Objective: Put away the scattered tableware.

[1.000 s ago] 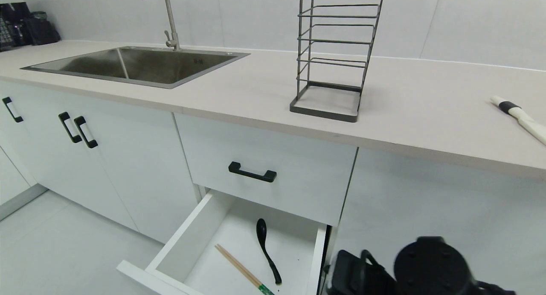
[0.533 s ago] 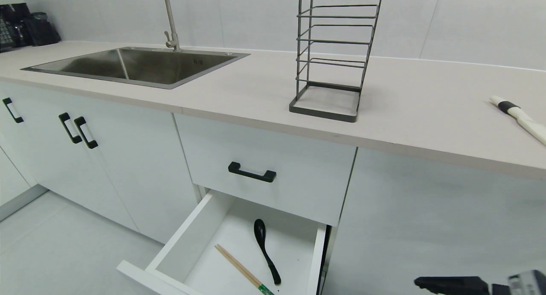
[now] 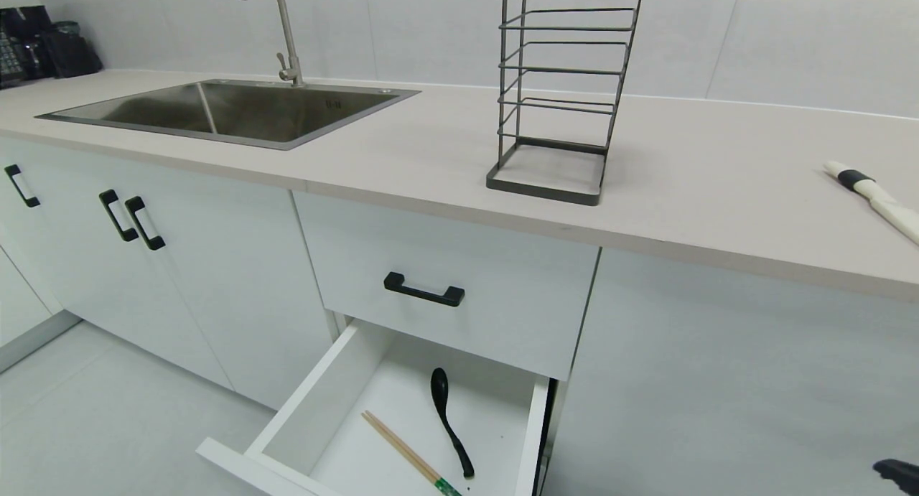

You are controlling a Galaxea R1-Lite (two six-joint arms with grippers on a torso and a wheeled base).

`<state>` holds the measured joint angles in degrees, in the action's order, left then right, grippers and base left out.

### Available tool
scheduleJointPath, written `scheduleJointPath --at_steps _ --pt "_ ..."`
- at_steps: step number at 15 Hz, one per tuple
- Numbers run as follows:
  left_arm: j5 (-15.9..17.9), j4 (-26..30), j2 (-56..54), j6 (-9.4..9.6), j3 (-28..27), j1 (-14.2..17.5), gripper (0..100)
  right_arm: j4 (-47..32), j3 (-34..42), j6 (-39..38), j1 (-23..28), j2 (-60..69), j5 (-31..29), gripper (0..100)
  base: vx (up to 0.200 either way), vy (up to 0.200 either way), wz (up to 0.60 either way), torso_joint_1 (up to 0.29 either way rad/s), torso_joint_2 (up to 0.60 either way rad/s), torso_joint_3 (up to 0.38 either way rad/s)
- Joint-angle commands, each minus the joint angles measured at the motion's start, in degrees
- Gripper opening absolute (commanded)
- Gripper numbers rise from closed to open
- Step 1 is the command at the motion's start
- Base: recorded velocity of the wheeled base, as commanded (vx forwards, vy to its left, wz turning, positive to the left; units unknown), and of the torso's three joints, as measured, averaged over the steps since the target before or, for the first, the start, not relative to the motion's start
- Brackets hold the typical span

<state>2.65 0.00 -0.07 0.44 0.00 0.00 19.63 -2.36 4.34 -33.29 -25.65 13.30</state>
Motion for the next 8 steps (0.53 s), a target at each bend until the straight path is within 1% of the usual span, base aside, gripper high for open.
scheduleJointPath --at_steps 1,2,3,4,5,7,8 --pt "0.0 0.0 0.1 0.0 0.0 0.0 100 0.3 0.0 -0.9 15.7 4.3 3.0 100 0.0 0.0 0.0 0.0 0.0 0.0" --pt "0.0 0.0 0.1 0.0 0.0 0.0 100 0.3 0.0 -0.8 16.2 4.4 3.2 100 0.0 0.0 0.0 0.0 0.0 0.0" --pt "0.0 0.0 0.1 0.0 0.0 0.0 100 0.3 -0.4 -0.4 26.4 6.8 7.0 100 0.0 0.0 0.0 0.0 0.0 0.0" --pt "0.0 0.0 0.1 0.0 0.0 0.0 100 0.1 -0.4 -0.3 31.6 9.1 8.5 100 0.0 0.0 0.0 0.0 0.0 0.0" --pt "0.0 0.0 0.1 0.0 0.0 0.0 100 0.0 -0.2 -0.3 34.3 12.0 9.9 100 0.0 0.0 0.0 0.0 0.0 0.0" --pt "0.0 0.0 0.1 0.0 0.0 0.0 100 -0.5 0.6 -0.3 34.4 16.3 11.3 100 0.0 0.0 0.0 0.0 0.0 0.0" --pt "0.0 0.0 0.1 0.0 0.0 0.0 100 -2.8 2.3 -0.2 34.3 20.9 11.2 100 0.0 0.0 0.0 0.0 0.0 0.0"
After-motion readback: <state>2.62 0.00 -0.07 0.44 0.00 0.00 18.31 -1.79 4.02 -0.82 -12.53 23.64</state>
